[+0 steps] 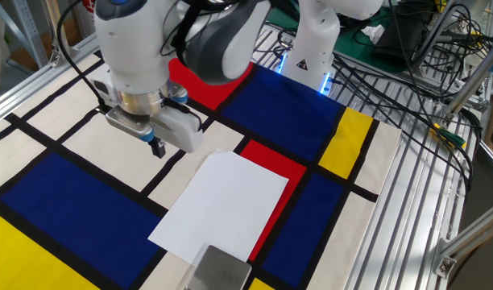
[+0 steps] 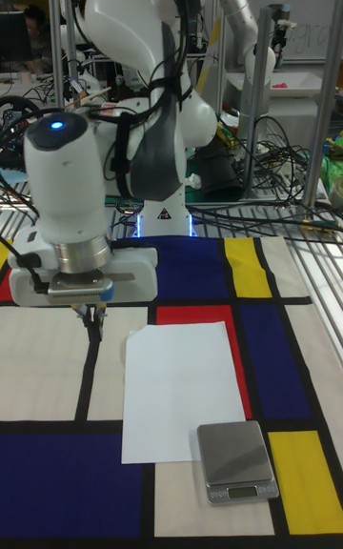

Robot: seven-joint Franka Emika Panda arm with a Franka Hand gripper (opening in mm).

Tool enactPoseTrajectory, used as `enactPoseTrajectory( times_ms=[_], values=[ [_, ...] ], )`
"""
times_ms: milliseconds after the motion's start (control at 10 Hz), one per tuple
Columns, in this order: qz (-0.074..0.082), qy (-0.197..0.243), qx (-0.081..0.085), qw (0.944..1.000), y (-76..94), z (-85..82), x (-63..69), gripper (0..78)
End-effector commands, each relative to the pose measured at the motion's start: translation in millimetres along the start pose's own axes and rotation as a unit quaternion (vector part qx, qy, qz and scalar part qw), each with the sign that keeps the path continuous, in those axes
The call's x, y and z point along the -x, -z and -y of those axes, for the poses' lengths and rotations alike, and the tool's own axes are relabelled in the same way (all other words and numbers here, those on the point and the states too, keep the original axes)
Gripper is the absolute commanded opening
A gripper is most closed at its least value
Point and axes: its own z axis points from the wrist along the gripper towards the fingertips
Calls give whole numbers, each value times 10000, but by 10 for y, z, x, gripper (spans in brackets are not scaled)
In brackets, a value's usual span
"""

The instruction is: Unfold a piece of paper

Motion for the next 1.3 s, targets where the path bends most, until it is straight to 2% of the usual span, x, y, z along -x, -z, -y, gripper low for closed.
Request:
enactPoseTrajectory(
  times_ms=[100, 200, 300, 400, 600, 700, 1000, 1200, 1300],
  values=[
    [-82, -96, -205, 9997, 104, -55, -35, 11],
    [-162, -586, -118, 9981, 191, -167, -88, 11],
    [-200, -736, -97, 9970, 281, -236, -156, 11],
    [-219, -792, -56, 9966, 330, -266, -194, 11],
    [-307, -802, 136, 9962, 428, -295, -300, 11],
    [-303, -790, 121, 9963, 465, -286, -346, 11],
    [-202, -637, 101, 9977, 465, -286, -346, 11],
    [-150, -466, -101, 9988, 465, -286, -346, 11],
    [-135, -410, -63, 9990, 465, -286, -346, 11]
  ],
)
